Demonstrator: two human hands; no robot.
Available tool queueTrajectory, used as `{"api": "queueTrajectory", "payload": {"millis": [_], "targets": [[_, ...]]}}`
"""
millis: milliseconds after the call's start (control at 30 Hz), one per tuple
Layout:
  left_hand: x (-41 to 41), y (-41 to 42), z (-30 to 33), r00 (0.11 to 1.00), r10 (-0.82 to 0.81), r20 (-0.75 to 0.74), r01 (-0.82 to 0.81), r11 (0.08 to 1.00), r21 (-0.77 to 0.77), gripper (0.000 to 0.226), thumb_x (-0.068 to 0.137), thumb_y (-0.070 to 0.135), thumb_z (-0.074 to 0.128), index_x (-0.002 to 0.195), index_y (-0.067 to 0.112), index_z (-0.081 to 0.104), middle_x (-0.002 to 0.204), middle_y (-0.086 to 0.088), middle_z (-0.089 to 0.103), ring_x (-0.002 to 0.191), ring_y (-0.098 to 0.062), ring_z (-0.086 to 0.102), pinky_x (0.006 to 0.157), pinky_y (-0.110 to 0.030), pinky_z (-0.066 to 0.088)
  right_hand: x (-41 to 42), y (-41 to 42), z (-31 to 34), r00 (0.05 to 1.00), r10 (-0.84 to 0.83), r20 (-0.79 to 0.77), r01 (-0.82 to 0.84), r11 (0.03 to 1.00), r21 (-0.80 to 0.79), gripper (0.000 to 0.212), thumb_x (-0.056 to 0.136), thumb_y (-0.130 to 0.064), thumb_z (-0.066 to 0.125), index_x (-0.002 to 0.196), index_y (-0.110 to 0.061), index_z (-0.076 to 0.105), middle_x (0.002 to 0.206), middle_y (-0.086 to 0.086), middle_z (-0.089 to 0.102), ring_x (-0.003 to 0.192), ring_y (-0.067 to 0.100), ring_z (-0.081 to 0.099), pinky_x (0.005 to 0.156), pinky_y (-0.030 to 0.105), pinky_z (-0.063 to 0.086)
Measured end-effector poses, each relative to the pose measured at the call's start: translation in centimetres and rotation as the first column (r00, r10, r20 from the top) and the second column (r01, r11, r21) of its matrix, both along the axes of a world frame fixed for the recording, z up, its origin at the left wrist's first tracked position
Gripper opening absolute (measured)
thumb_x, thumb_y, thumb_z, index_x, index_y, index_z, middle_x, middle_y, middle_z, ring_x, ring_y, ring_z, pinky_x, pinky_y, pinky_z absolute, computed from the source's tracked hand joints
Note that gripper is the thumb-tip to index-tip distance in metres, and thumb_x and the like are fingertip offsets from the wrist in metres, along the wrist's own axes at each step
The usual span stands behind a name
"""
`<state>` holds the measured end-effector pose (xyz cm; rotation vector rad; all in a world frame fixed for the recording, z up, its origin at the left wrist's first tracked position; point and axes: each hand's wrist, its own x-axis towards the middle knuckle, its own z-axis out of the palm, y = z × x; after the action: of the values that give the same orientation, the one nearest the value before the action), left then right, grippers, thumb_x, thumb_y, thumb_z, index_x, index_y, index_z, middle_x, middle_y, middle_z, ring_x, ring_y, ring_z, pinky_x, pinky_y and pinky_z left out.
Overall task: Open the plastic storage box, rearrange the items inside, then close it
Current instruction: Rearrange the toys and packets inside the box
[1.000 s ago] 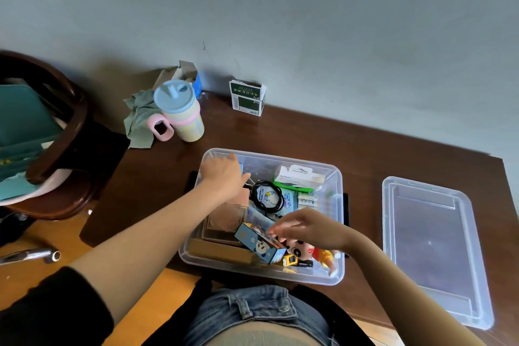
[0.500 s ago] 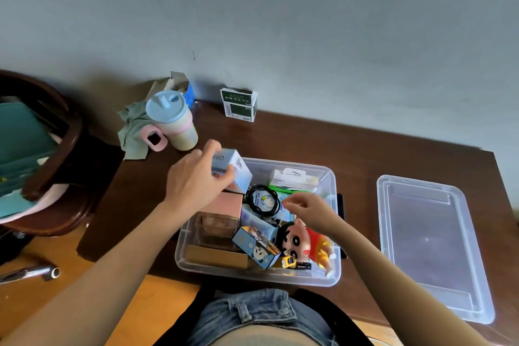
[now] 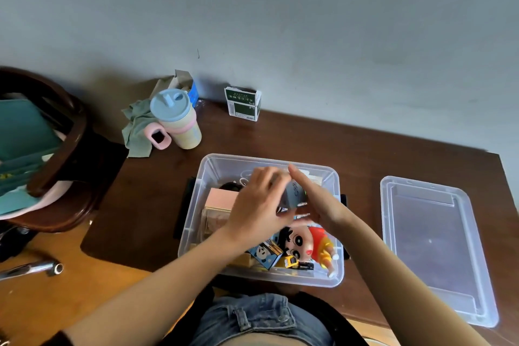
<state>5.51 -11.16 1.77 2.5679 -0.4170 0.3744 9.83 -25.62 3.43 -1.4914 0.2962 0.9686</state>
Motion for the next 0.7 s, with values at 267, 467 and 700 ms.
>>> {"api": "queueTrajectory", "payload": {"millis": [267, 467, 700], "targets": [[-0.7, -0.5, -1.9, 0.948, -0.301, -0.103, 0.266, 0.928, -0.262, 0.043, 0.085, 0.032, 0.068, 0.120, 0.013, 0.050, 0.115, -0.002, 0.053, 0.104, -0.015, 0.054, 0.082, -0.027, 0.050, -0.7, -3.1, -1.8, 0.986, 0.027, 0.167, 0.025, 0.953, -0.301, 0.033, 0.088, -0.048, 0.056, 0.100, -0.019, 0.065, 0.094, 0.005, 0.067, 0.078, 0.015, 0.069, 0.063, 0.032, 0.059], [2.7, 2.3, -3.0, 0.777, -0.132, -0.615, 0.269, 0.954, 0.136, 0.030, 0.097, 0.028, 0.046, 0.123, 0.019, 0.058, 0.122, 0.003, 0.057, 0.107, -0.015, 0.056, 0.085, -0.031, 0.049, -1.3, -4.3, -2.3, 0.890, 0.352, 0.292, -0.075, 0.742, -0.666, 0.036, 0.084, -0.052, 0.055, 0.108, -0.026, 0.053, 0.085, -0.013, 0.060, 0.074, 0.010, 0.065, 0.067, 0.034, 0.060], [6.6, 0.9, -4.8, 0.650, -0.101, -0.753, 0.496, 0.808, 0.319, 0.033, 0.095, 0.024, 0.040, 0.122, 0.013, 0.055, 0.122, -0.011, 0.059, 0.110, -0.031, 0.057, 0.086, -0.045, 0.050, -0.9, -3.3, -2.0, 0.858, 0.456, 0.236, -0.130, 0.637, -0.760, 0.036, 0.082, -0.049, 0.050, 0.100, -0.019, 0.054, 0.089, -0.002, 0.065, 0.074, 0.016, 0.065, 0.069, 0.037, 0.058]]}}
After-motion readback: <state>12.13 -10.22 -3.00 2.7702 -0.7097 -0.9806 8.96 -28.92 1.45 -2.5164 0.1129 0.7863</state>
